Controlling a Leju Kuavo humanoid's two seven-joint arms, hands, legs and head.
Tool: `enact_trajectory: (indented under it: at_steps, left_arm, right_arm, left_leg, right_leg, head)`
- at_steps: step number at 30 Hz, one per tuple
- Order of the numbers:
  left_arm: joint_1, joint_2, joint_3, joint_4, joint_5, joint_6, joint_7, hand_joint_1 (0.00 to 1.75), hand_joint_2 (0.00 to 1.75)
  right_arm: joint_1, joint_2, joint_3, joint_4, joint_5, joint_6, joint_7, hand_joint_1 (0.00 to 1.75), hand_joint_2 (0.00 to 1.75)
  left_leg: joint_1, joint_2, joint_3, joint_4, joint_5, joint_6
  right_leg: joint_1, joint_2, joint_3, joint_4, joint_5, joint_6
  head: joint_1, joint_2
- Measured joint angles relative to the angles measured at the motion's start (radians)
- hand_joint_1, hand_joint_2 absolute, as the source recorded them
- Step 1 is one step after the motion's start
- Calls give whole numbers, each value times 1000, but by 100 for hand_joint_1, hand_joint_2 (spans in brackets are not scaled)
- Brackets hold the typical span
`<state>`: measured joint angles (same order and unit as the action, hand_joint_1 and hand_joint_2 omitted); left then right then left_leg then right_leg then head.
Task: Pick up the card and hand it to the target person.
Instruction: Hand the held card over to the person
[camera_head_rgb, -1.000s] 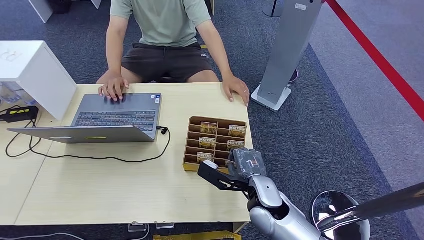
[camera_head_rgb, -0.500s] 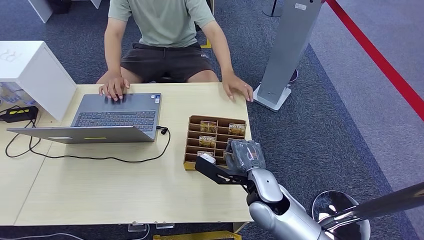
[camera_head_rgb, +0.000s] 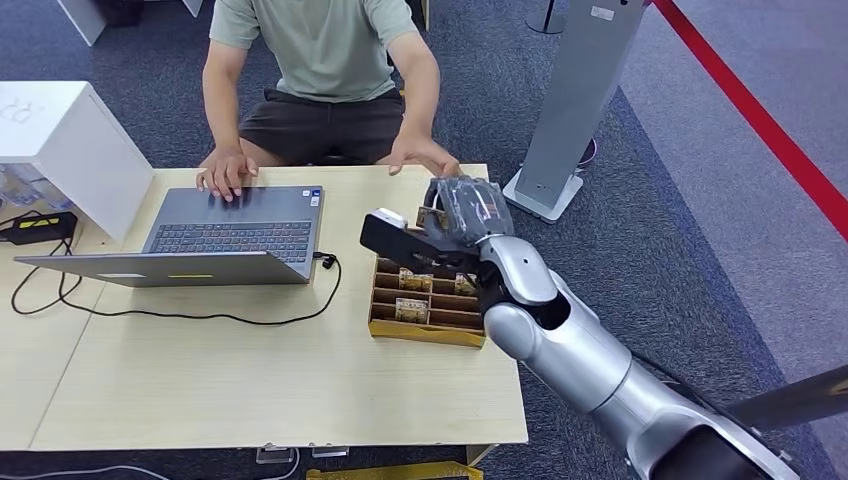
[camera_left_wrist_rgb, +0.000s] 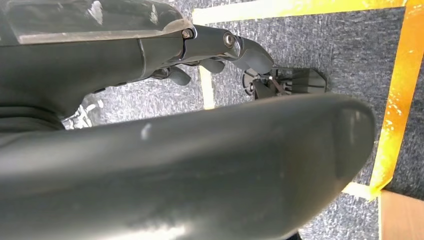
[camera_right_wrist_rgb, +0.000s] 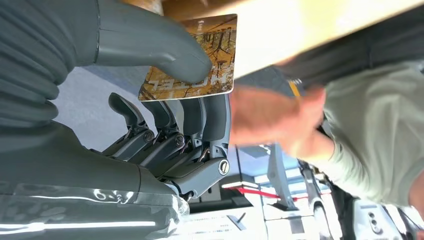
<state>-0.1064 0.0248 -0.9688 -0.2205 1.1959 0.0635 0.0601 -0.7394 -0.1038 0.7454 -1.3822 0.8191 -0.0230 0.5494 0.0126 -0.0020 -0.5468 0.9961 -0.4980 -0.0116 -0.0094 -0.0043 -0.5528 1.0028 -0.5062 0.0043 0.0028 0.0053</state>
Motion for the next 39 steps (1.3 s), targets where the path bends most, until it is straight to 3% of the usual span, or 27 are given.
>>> enact_trajectory:
  at_steps: [7, 15, 19, 30, 37, 39]
  left_arm:
    - [-15, 0, -28, 0, -1, -1, 18, 0, 0]
    - [-15, 0, -48, 1, 5, 2, 24, 0, 0]
    - [-15, 0, -52, 2, 12, 0, 23, 0, 0]
    - [-14, 0, -66, 8, 29, -4, 2, 0, 0]
    - [-14, 0, -66, 9, 37, -4, -2, 0, 0]
    - [-8, 0, -66, 10, 50, -4, -7, 0, 0]
  right_arm:
    - [-146, 99, 38, 341, -18, -101, -119, 157, 175]
    - [-212, 193, 72, 606, 1, -124, -141, 157, 175]
    - [-230, 223, 83, 688, 13, -138, -151, 0, 175]
    - [-258, 249, 103, 768, 50, -170, -155, 0, 175]
    - [-268, 249, 104, 761, 63, -174, -156, 0, 175]
    - [-263, 233, 104, 676, 81, -160, -137, 0, 175]
  left_leg:
    - [0, 0, -1, 0, 0, 0]
    - [0, 0, -2, 0, 0, 0]
    - [0, 0, -2, 0, 0, 0]
    - [0, 0, -2, 0, 0, 0]
    - [0, 0, -2, 0, 0, 0]
    - [0, 0, -1, 0, 0, 0]
  right_leg:
    - [0, -1, 0, 0, 0, 0]
    - [0, 0, -2, 0, 0, 0]
    - [0, 0, -2, 0, 0, 0]
    - [0, 0, -2, 0, 0, 0]
    - [0, 0, -2, 0, 0, 0]
    - [0, 0, -3, 0, 0, 0]
  head:
    - [0, 0]
    - [1, 0]
    - [1, 0]
    - [0, 0]
    - [1, 0]
    - [0, 0]
